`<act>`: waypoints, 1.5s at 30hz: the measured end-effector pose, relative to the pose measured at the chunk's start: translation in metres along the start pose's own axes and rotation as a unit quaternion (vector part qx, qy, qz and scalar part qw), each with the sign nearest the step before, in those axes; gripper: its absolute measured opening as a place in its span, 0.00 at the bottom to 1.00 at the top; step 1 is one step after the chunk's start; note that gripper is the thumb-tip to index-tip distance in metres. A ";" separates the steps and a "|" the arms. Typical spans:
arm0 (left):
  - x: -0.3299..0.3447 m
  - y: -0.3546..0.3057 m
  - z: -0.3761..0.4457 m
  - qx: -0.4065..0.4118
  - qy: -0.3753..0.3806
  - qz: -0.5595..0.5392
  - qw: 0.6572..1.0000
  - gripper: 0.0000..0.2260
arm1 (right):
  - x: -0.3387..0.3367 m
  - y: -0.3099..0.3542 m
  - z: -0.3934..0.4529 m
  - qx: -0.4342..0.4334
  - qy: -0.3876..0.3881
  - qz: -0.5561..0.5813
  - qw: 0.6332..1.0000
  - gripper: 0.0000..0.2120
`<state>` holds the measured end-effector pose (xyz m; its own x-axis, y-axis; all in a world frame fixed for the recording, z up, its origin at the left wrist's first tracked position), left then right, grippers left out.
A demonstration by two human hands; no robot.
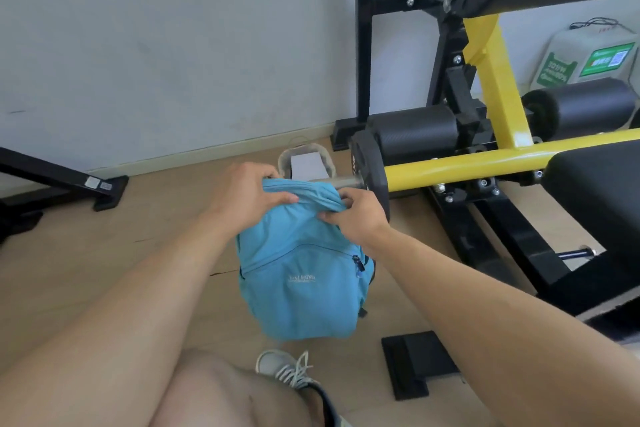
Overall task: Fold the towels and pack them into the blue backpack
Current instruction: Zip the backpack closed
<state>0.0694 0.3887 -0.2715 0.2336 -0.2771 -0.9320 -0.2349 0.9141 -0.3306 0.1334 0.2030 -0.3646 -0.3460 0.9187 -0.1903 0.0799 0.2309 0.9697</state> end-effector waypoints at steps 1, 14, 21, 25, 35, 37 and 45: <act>0.003 0.002 0.003 0.008 0.000 -0.008 1.000 0.12 | -0.002 -0.001 0.004 0.002 -0.016 -0.003 1.000 0.10; 0.058 0.002 0.032 0.022 0.016 -0.031 0.999 0.05 | -0.020 0.005 0.028 -0.077 -0.051 -0.467 0.880 0.14; 0.075 0.029 0.039 -0.150 -0.005 0.015 0.989 0.31 | -0.022 0.003 0.033 -0.159 -0.105 -0.515 0.836 0.12; 0.084 0.031 0.037 -0.175 0.007 0.006 0.984 0.24 | -0.017 -0.008 0.038 -0.109 -0.027 -0.533 0.839 0.13; 0.095 0.016 0.033 -0.191 0.027 -0.140 0.971 0.14 | -0.025 -0.006 0.019 -0.058 0.040 -0.484 0.872 0.20; 0.091 0.013 0.032 -0.185 0.003 -0.173 0.967 0.15 | -0.032 -0.003 0.013 -0.060 0.050 -0.470 0.879 0.24; 0.088 -0.016 0.023 -0.175 0.002 -0.221 0.960 0.11 | -0.086 0.011 -0.021 -0.071 0.011 -0.401 0.913 0.22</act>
<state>0.1154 0.3565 -0.3448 0.3790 -0.6165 -0.6902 -0.4165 0.5523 -0.7221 0.1442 0.1193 -0.3340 -0.2590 0.4655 -0.8463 -0.3292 0.7812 0.5305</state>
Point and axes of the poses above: each hand's wrist, its own z-axis towards the middle knuckle, its own x-axis out of the palm, y = z × x, the point moved 7 cm from there along z, towards the middle knuckle, and after that the axes turned 8 degrees about z, right-handed, at the moved point
